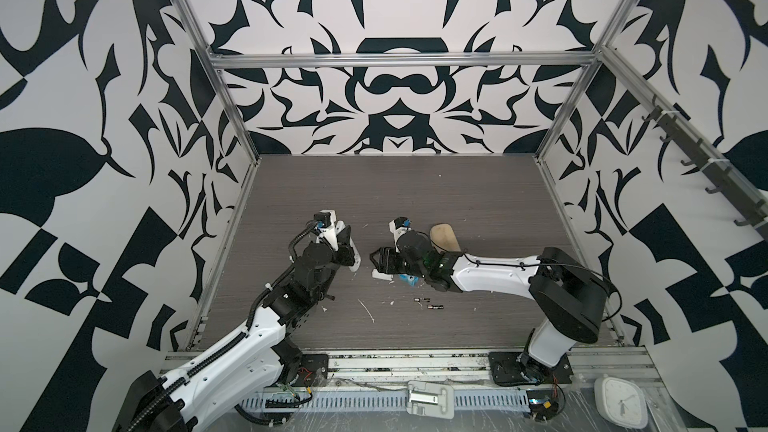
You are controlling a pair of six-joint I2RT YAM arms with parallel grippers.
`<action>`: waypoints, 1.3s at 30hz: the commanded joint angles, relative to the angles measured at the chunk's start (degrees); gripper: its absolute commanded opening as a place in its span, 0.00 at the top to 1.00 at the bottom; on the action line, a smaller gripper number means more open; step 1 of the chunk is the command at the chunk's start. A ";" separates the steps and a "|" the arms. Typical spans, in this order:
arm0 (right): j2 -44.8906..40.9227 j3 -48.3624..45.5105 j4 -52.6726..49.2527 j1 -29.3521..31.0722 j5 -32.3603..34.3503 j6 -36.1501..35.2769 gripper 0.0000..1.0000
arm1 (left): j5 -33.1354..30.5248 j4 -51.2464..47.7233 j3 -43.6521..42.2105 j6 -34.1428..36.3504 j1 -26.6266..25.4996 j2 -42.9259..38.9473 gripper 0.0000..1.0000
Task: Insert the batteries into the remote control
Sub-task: 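Open the right gripper and move it down toward the batteries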
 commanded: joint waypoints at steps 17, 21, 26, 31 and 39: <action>-2.00 16.31 -38.30 -2.17 -8.53 -41.95 0.30 | 5.62 -17.48 2.47 -9.08 5.39 -10.35 1.00; 0.94 19.64 -41.32 -3.72 -9.56 -44.22 0.30 | 5.03 -21.60 2.86 -9.97 5.42 -15.00 1.00; -4.60 14.20 -42.10 -3.35 -8.57 -32.51 0.30 | 3.68 -25.01 4.16 -9.80 5.42 -16.57 1.00; -17.04 4.76 -48.20 -0.27 -3.16 -22.41 0.30 | 5.97 -23.06 3.75 -9.64 5.43 -14.82 1.00; -22.36 -0.61 -53.21 1.64 -1.48 -25.18 0.29 | 10.75 -22.02 3.84 -9.45 5.51 -14.61 1.00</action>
